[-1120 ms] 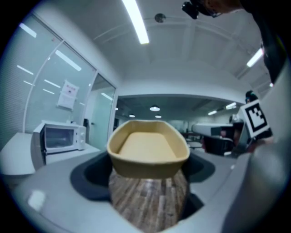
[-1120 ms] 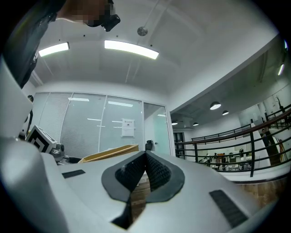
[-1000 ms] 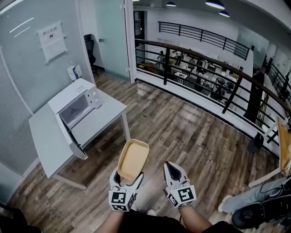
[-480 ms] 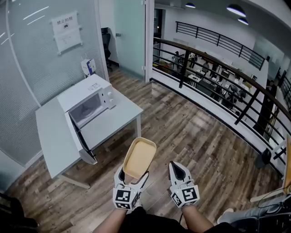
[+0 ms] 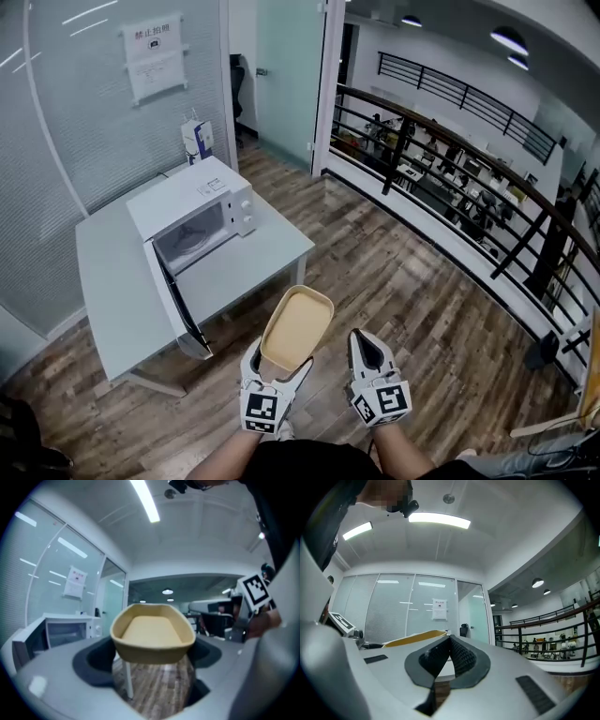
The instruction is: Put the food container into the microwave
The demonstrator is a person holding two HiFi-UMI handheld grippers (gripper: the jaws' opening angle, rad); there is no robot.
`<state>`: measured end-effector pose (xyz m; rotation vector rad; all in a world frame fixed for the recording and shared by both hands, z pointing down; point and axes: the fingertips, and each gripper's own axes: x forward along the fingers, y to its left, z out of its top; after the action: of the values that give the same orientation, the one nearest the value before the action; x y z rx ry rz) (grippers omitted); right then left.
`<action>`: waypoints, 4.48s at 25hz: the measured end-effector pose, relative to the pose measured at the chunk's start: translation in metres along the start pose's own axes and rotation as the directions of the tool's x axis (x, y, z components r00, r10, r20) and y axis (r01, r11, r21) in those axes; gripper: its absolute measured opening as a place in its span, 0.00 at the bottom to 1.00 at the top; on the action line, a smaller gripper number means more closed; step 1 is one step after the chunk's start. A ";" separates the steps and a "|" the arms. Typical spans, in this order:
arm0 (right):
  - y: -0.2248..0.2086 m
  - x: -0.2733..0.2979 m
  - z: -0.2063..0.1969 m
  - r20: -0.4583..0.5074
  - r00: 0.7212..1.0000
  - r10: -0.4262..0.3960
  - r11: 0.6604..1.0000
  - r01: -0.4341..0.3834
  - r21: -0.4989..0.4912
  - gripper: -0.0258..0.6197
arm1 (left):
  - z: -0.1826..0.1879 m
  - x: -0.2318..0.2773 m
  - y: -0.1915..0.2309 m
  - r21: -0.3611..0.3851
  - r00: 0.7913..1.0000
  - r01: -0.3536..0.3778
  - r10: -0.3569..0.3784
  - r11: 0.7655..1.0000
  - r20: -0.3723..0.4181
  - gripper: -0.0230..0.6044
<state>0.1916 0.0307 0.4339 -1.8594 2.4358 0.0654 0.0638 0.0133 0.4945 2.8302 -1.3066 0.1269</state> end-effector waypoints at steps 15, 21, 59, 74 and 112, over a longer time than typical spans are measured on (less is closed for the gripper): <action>-0.002 0.087 -0.018 -0.051 0.997 0.055 0.998 -0.053 0.034 0.04 | 0.000 0.042 0.061 -0.011 0.998 -0.067 0.067 0.998 0.007 0.79; -0.015 0.137 -0.013 -0.007 0.983 0.182 0.983 -0.182 0.025 0.04 | -0.001 0.077 0.081 -0.010 0.992 -0.125 0.125 0.992 -0.006 0.79; -0.016 0.337 -0.049 -0.031 0.827 0.562 0.827 -0.560 0.044 0.04 | -0.015 0.172 0.214 -0.068 0.862 -0.507 0.503 0.859 -0.070 0.79; 0.040 0.425 -0.070 -0.036 0.813 0.581 0.813 -0.580 0.043 0.04 | -0.045 0.167 0.320 -0.129 0.834 -0.551 0.537 0.825 -0.126 0.79; 0.135 0.518 -0.161 -0.213 0.618 0.757 0.646 -0.758 0.095 0.04 | -0.169 0.166 0.452 -0.166 0.563 -0.823 0.740 0.544 -0.368 0.79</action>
<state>-0.0806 -0.4446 0.5475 -0.7024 3.2020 -0.1120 -0.1843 -0.3970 0.6702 1.6660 -2.1819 0.2486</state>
